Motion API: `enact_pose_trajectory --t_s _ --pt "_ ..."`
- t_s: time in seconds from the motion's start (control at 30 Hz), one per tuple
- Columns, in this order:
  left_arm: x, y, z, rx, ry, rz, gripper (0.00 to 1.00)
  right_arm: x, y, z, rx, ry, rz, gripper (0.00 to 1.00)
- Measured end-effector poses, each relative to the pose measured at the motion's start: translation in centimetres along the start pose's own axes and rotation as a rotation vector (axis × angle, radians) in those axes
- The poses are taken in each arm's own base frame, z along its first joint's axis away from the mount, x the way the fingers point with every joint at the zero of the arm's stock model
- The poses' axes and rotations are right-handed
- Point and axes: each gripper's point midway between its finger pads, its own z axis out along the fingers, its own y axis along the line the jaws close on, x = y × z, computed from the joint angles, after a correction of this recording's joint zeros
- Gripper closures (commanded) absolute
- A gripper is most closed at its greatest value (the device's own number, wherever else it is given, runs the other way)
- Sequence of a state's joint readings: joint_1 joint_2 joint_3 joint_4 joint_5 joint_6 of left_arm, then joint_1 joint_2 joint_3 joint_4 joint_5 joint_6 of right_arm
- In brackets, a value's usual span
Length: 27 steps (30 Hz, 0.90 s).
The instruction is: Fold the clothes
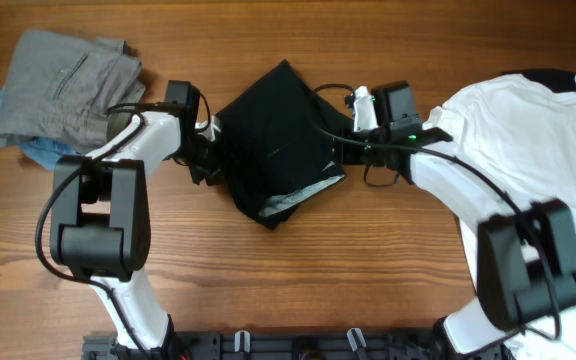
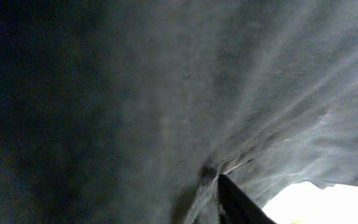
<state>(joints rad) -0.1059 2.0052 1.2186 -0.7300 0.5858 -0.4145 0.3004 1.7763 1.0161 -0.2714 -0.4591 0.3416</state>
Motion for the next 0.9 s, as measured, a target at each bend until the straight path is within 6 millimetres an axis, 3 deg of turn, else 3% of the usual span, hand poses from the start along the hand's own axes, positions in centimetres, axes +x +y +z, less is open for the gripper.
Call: enact_pose_trajectory --t_s 0.03,0.07,0.13,0.33,0.43,0.53,0.7,0.9 --pt "-0.2 -0.3 -0.1 0.021 -0.004 0.008 0.32 0.7 -0.7 0.9 0.013 0.027 0.02 0.8" --pt "-0.4 -0.7 -0.1 0.05 -0.005 0.021 0.16 1.3 -1.4 1.7 0.027 0.051 0.045 0.81" --pt "-0.3 -1.6 -0.3 0.105 0.004 0.036 0.02 2.4 -2.5 3.1 0.043 0.092 0.106 0.81" --pt "-0.9 -3.2 -0.6 0.178 -0.013 0.065 0.01 2.2 -2.5 3.2 0.043 0.083 0.216 0.81" --pt "-2.5 -4.2 -0.3 0.173 -0.088 0.069 0.28 2.1 -2.5 3.2 0.044 0.082 0.233 0.81" --pt "-3.9 -5.2 0.8 0.156 -0.16 0.061 0.71 2.1 -2.5 3.2 0.044 0.08 0.239 0.81" --pt "-3.9 -5.7 2.9 0.088 -0.199 0.083 0.95 2.2 -2.5 3.2 0.046 0.082 0.241 0.81" --pt "-3.3 -5.2 2.7 0.039 -0.182 0.181 0.96 2.8 -2.5 2.6 0.06 0.111 0.248 0.8"
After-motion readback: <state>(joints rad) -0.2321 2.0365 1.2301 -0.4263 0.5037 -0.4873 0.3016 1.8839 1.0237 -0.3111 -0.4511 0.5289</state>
